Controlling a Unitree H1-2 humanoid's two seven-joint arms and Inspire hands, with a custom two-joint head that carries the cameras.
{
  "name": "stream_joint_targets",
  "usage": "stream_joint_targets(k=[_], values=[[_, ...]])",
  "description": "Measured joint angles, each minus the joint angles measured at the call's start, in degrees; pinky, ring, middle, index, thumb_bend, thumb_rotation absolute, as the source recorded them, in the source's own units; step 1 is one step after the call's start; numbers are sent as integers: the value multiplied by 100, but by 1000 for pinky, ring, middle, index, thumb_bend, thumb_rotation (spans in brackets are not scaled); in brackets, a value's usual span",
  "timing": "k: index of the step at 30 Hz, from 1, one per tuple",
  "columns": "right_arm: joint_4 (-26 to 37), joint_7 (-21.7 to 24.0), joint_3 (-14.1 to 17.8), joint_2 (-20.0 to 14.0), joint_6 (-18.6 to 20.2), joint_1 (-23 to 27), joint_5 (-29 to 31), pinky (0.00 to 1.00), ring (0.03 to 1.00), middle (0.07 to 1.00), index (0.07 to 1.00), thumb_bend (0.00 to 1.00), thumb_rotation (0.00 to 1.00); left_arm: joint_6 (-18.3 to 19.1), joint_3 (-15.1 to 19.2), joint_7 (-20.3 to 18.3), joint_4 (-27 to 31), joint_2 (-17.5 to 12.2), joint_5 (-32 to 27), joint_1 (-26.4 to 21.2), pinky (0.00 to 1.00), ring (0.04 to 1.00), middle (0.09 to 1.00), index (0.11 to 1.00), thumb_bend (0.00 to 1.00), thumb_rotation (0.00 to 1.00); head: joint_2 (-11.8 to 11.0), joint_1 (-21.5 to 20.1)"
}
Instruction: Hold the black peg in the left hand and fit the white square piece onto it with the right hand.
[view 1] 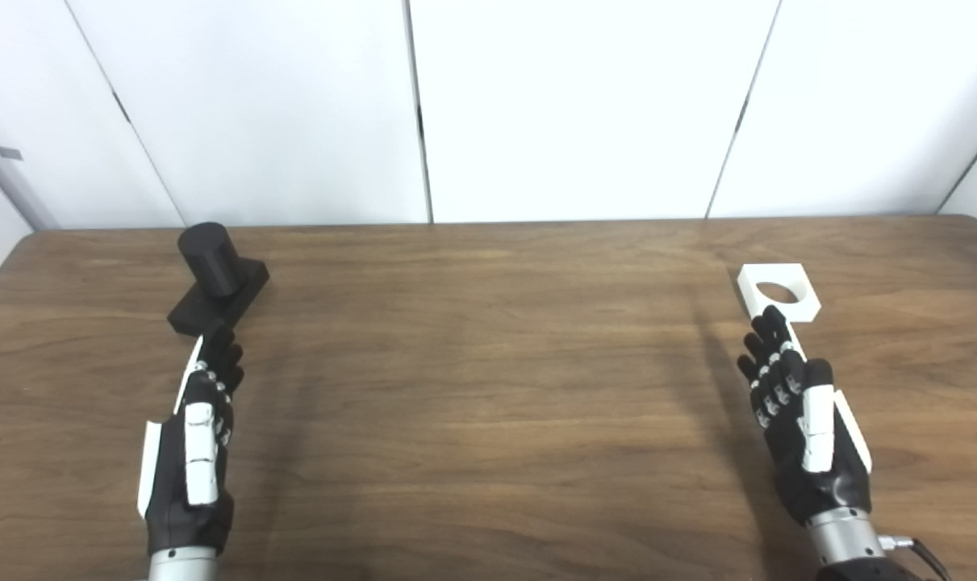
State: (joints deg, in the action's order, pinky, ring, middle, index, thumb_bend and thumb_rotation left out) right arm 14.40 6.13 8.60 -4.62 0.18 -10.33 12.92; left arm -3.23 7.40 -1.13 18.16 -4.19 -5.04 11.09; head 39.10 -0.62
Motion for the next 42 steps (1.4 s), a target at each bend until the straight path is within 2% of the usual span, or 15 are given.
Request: stream_joint_targets(k=[8, 10, 15, 18, 22, 24, 26, 30, 33, 36, 38, 42], values=[[104, 0, 17, -5, 176, 4, 41, 1000, 1000, 1000, 1000, 703, 1000, 202, -5, 20, 40, 1, 12, -4, 995, 969, 977, 972, 602, 1000, 229, -9], [109, 0, 17, -6, 236, 5, 46, 1000, 1000, 1000, 1000, 701, 1000, 247, -6, 22, 46, 0, 25, -6, 964, 962, 974, 970, 602, 1000, 308, 26], [183, 0, 17, -7, 365, 6, 44, 1000, 1000, 1000, 1000, 693, 1000, 298, -8, 30, 63, 0, 49, -9, 945, 959, 970, 971, 592, 1000, 317, 35], [183, 0, 17, -7, 370, 7, 44, 1000, 1000, 1000, 1000, 691, 1000, 362, -12, 36, 104, 0, 71, -8, 980, 972, 979, 977, 599, 975, 300, -9], [183, 0, 19, -6, 377, 7, 44, 1000, 1000, 996, 999, 681, 1000, 447, -39, 24, 189, -3, 72, -9, 999, 979, 981, 982, 525, 972, 309, 35], [183, -1, 23, -7, 380, 8, 44, 1000, 1000, 996, 1000, 676, 1000, 446, -59, 26, 189, -2, 137, -10, 997, 972, 970, 974, 510, 935, 309, 62], [183, 0, 27, -7, 382, 8, 46, 1000, 1000, 996, 1000, 678, 1000, 446, -70, 33, 189, 4, 213, -10, 984, 962, 957, 960, 544, 827, 291, 97], [182, 0, 40, -11, 381, 8, 47, 1000, 1000, 996, 1000, 671, 1000, 448, -75, 141, 188, 17, 402, -15, 963, 931, 917, 912, 616, 508, 265, 114], [166, 7, 53, -13, 377, 9, 53, 1000, 1000, 997, 1000, 670, 1000, 448, -82, 227, 187, 23, 430, -18, 875, 911, 904, 895, 667, 398, 247, 167], [131, 19, 79, -21, 378, 9, 66, 1000, 1000, 993, 998, 687, 1000, 496, -125, 256, 255, 34, 466, -18, 878, 907, 906, 891, 766, 380, 230, 333], [115, 27, 108, -30, 380, 9, 78, 1000, 1000, 991, 997, 690, 1000, 508, -193, 280, 381, 47, 512, -19, 847, 896, 898, 884, 808, 386, 186, 597], [91, 124, 178, -54, 380, 8, 131, 1000, 1000, 999, 1000, 681, 1000, 494, -365, 318, 464, 77, 660, -32, 856, 903, 896, 870, 798, 386, 107, 957]])
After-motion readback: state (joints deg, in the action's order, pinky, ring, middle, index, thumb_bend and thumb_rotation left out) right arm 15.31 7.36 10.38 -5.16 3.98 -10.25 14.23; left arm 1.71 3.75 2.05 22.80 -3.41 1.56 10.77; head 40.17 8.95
